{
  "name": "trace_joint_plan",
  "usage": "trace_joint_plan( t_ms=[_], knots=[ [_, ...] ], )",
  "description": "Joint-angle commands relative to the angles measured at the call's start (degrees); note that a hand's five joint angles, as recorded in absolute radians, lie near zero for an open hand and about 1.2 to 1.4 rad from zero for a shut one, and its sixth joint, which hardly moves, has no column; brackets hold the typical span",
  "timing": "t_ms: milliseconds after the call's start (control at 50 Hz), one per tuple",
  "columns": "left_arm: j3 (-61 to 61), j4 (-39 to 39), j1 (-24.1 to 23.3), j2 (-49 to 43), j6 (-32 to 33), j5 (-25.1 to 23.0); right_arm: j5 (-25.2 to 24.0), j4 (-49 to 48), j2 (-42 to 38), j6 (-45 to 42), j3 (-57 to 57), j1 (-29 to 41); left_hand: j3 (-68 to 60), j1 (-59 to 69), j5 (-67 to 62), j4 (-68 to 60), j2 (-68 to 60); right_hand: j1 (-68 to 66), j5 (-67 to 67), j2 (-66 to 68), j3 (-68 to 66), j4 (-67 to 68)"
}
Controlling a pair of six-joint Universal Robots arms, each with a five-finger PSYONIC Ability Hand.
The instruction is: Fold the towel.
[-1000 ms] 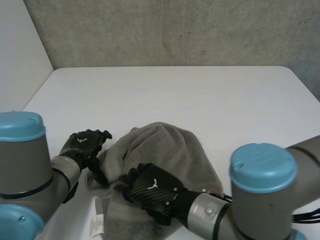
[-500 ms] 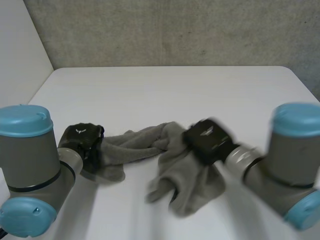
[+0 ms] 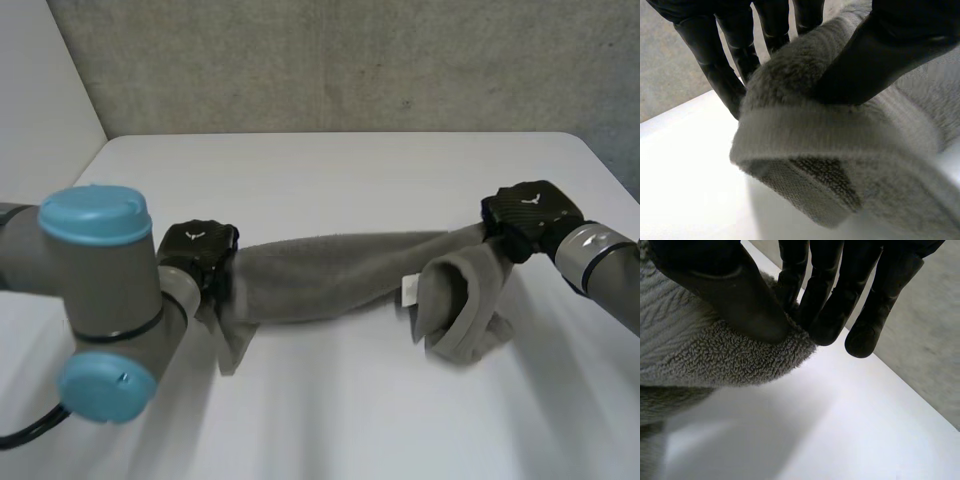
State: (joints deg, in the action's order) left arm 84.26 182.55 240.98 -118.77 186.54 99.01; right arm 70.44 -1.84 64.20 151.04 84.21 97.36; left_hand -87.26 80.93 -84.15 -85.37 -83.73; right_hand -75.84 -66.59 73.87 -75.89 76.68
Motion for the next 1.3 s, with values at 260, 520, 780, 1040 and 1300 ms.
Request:
trace_joint_plan(
  t_ms=[260,520,780,1040,1300],
  knots=[
    [-23.6,-2.2,3.6,-15.7,-0.3,0.0,7.4,-1.4,-12.8,6.2,-14.2,-0.9,67.9,-61.6,74.8,66.0,64.4,65.6,66.3,-63.6,65.6,-66.4],
    [-15.6,-2.2,4.6,-3.4,-0.2,-0.1,4.7,-1.0,6.3,7.0,-4.1,-0.6,76.4,-70.0,83.3,74.5,72.8,65.8,66.6,-63.9,65.9,-66.7],
    [4.2,-2.6,4.1,9.9,2.1,-2.0,-7.0,-1.1,18.8,3.3,8.9,7.8,74.2,-67.9,81.1,72.3,70.7,62.4,63.2,-60.4,62.5,-63.2],
    [10.8,0.2,4.2,5.9,12.4,-3.6,-5.1,2.7,3.8,-17.1,3.7,13.6,74.2,-67.9,81.1,72.3,70.7,52.0,52.7,-50.0,52.0,-52.8],
    [6.6,7.0,4.5,-2.2,13.4,-3.5,2.6,2.4,-5.3,-24.3,-2.4,14.3,72.3,-66.0,79.2,70.4,68.8,32.7,33.4,-30.7,32.7,-33.5]
  ],
)
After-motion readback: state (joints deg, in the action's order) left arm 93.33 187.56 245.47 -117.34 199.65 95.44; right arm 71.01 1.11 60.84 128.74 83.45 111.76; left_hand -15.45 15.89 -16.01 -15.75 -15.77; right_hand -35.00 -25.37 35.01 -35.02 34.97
